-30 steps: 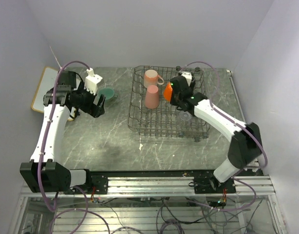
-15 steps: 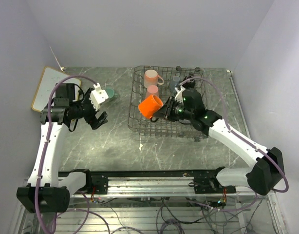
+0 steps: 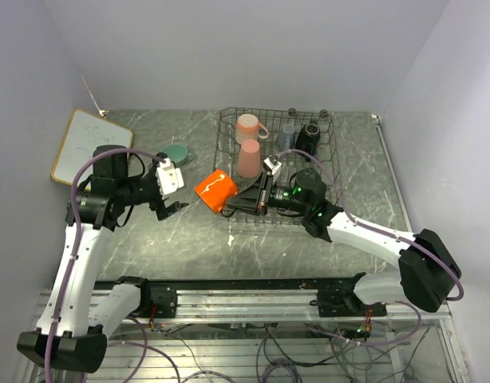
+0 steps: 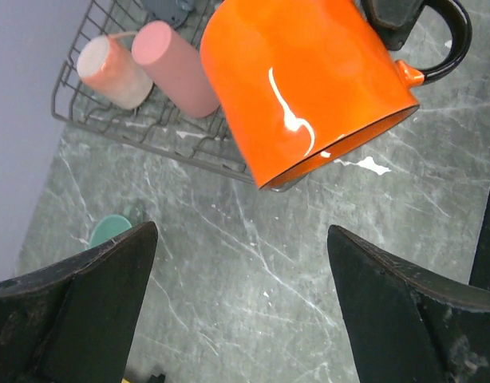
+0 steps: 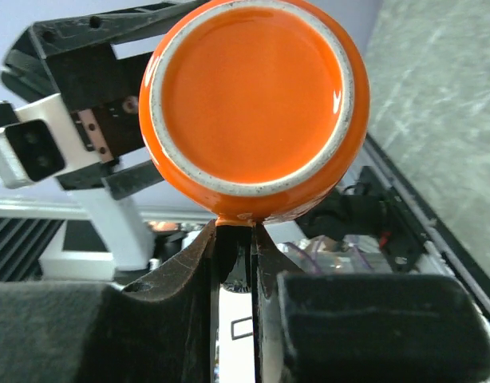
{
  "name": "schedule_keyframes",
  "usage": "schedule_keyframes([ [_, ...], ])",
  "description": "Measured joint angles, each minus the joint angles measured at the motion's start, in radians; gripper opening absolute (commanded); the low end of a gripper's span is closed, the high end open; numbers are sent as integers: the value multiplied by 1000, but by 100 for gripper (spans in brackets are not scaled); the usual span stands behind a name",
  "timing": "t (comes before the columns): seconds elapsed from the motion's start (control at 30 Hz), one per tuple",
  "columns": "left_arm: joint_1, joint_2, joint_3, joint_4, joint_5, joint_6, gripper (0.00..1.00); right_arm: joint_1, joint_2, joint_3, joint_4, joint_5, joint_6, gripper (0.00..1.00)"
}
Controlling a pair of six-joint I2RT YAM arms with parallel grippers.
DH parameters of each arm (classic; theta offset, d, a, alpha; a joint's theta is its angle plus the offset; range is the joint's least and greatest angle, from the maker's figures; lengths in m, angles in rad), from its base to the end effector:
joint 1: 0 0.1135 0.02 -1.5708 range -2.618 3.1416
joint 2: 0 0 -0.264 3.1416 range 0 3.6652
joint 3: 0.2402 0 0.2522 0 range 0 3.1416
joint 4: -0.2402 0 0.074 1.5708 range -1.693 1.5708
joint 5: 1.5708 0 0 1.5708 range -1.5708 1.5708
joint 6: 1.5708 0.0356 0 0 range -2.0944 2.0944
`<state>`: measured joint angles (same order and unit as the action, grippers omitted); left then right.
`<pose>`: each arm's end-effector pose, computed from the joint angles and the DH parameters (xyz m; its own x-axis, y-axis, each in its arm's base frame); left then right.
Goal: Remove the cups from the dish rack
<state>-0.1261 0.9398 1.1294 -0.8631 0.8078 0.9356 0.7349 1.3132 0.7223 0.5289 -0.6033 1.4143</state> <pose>0.1660 -0.0470 0.3703 0.1540 0.5412 -0.8267 0.8822 0.3015 0.3617 0.2036 0.2112 0.2757 -0.9675 0.2219 -0.1208 -0.1061 0.0771 0.9914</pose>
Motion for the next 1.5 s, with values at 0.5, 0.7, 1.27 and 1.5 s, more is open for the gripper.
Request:
schedule_keyframes([
  [0.5, -9, -179, -132, 314, 29, -161, 50, 179, 145, -9, 455, 109, 277, 0],
  [0.7, -10, -179, -128, 354, 36, -209, 21, 206, 145, 6, 509, 178, 298, 0],
  [1.27, -16, 213, 67, 107, -318, -238, 7, 42, -71, 4, 107, 227, 127, 96],
  [1.5, 26, 530, 253, -9, -602, -348, 7, -121, -235, 169, -386, 293, -146, 98],
])
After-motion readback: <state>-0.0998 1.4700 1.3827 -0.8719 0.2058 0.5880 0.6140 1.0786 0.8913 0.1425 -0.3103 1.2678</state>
